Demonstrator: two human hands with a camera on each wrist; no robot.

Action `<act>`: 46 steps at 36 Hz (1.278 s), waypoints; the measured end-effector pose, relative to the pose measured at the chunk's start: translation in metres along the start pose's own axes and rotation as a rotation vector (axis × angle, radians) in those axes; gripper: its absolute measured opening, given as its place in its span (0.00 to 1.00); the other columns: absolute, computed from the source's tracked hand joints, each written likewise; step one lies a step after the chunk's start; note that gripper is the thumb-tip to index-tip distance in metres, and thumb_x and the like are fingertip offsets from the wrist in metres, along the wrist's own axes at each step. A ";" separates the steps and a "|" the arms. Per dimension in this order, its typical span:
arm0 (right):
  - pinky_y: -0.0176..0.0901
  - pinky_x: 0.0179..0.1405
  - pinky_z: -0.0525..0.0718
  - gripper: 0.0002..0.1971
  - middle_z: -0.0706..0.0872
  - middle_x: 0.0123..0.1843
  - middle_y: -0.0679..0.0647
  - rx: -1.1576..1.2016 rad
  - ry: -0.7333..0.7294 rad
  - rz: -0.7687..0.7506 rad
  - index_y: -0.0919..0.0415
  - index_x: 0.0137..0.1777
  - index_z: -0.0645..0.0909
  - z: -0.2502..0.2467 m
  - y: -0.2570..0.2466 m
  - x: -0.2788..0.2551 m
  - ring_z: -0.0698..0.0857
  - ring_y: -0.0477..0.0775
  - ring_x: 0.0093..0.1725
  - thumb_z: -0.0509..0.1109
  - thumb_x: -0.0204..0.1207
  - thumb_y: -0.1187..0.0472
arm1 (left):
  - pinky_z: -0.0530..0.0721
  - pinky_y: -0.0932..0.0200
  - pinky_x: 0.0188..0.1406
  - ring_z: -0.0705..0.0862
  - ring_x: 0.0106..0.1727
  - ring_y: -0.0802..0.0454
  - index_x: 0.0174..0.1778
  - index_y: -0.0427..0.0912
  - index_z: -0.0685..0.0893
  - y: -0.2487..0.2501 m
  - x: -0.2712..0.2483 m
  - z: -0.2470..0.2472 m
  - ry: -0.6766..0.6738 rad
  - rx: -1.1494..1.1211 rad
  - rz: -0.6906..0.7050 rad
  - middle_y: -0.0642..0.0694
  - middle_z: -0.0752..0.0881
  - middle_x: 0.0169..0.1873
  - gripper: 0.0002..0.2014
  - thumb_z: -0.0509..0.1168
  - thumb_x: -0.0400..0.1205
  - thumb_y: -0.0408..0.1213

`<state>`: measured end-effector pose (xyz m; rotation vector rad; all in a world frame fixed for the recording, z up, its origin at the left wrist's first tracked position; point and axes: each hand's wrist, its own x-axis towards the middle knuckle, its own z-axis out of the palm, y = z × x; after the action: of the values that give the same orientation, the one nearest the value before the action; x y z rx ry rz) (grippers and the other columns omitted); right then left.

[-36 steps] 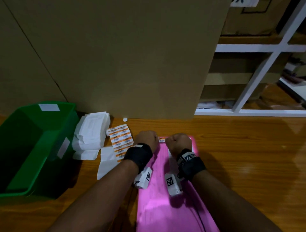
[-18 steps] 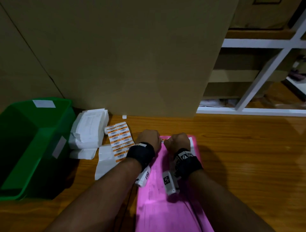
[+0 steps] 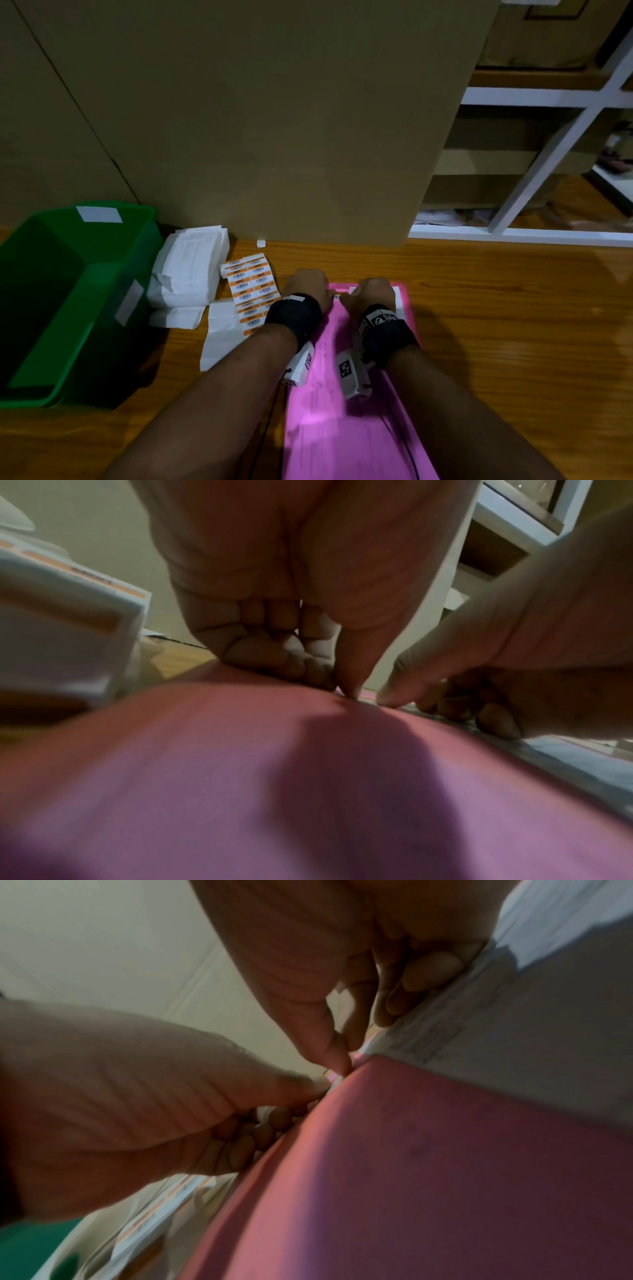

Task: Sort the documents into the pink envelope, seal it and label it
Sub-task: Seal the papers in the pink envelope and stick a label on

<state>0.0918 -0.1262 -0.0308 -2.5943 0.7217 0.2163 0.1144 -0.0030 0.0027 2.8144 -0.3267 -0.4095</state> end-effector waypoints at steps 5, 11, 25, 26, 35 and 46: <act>0.39 0.39 0.79 0.09 0.89 0.48 0.60 0.057 0.013 0.020 0.62 0.39 0.84 -0.016 0.009 -0.006 0.86 0.58 0.44 0.74 0.70 0.55 | 0.88 0.50 0.54 0.86 0.49 0.44 0.51 0.43 0.87 -0.002 -0.004 -0.002 0.036 -0.009 -0.004 0.43 0.89 0.45 0.09 0.68 0.85 0.45; 0.42 0.57 0.79 0.18 0.84 0.61 0.61 0.157 -0.010 -0.148 0.58 0.61 0.81 -0.020 0.028 -0.017 0.83 0.61 0.61 0.74 0.70 0.63 | 0.88 0.50 0.47 0.85 0.48 0.44 0.61 0.47 0.77 -0.007 -0.020 0.005 0.083 -0.018 0.093 0.45 0.86 0.46 0.15 0.71 0.80 0.35; 0.58 0.68 0.75 0.26 0.67 0.69 0.63 -0.293 -0.124 -0.402 0.50 0.76 0.70 -0.005 0.009 -0.052 0.68 0.67 0.70 0.61 0.80 0.42 | 0.75 0.41 0.73 0.68 0.74 0.37 0.78 0.47 0.70 -0.010 -0.048 0.017 -0.009 0.339 0.262 0.38 0.70 0.72 0.25 0.63 0.84 0.45; 0.59 0.68 0.74 0.26 0.66 0.70 0.62 -0.293 -0.128 -0.395 0.51 0.76 0.70 -0.005 0.009 -0.052 0.67 0.66 0.71 0.60 0.81 0.41 | 0.76 0.41 0.73 0.68 0.73 0.37 0.78 0.47 0.70 -0.011 -0.048 0.017 -0.009 0.341 0.262 0.38 0.70 0.71 0.25 0.63 0.84 0.45; 0.62 0.75 0.68 0.34 0.60 0.80 0.68 -0.353 -0.168 -0.343 0.59 0.80 0.67 -0.013 0.006 -0.057 0.62 0.71 0.77 0.60 0.80 0.38 | 0.72 0.41 0.77 0.67 0.76 0.37 0.81 0.41 0.69 -0.010 -0.050 0.016 -0.014 0.345 0.239 0.38 0.69 0.74 0.26 0.60 0.86 0.46; 0.62 0.76 0.71 0.35 0.55 0.83 0.64 -0.396 -0.213 -0.366 0.51 0.85 0.59 -0.020 0.017 -0.073 0.56 0.69 0.81 0.62 0.81 0.40 | 0.64 0.37 0.82 0.58 0.82 0.30 0.87 0.49 0.59 -0.021 -0.061 0.016 -0.091 0.397 0.309 0.35 0.61 0.83 0.31 0.54 0.88 0.54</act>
<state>0.0212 -0.1153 -0.0008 -2.9519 0.1278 0.5563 0.0558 0.0283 -0.0036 3.0495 -0.9420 -0.4425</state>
